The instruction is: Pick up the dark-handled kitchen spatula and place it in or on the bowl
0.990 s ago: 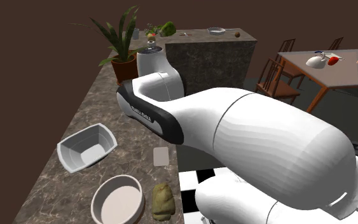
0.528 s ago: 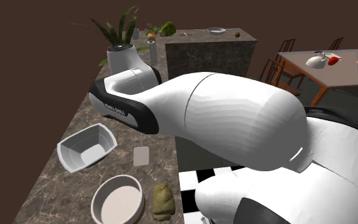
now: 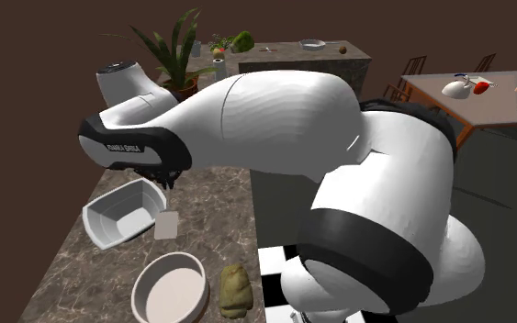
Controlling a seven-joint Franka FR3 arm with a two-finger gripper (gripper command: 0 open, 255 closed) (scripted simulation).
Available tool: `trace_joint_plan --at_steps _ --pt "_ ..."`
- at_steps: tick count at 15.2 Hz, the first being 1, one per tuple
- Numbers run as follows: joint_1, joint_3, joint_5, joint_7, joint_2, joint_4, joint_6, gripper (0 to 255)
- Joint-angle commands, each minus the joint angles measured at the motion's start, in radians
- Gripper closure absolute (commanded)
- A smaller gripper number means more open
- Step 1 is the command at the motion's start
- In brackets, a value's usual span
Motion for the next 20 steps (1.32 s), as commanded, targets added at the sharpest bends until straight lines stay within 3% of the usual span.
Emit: trace_joint_plan --at_steps 1,4,6,8,10,20 --pt "-0.016 0.067 -0.055 0.083 0.085 0.074 -0.002 255" --pt "-0.026 0.162 -0.188 0.221 0.248 0.198 -0.018 255" --pt "0.002 0.204 -0.304 0.324 0.378 0.291 -0.045 255" --pt "0.072 0.208 -0.418 0.415 0.507 0.393 -0.087 255" --pt "0.181 0.184 -0.523 0.492 0.638 0.523 -0.146 255" --pt "0.182 0.16 -0.549 0.516 0.659 0.413 -0.023 255"
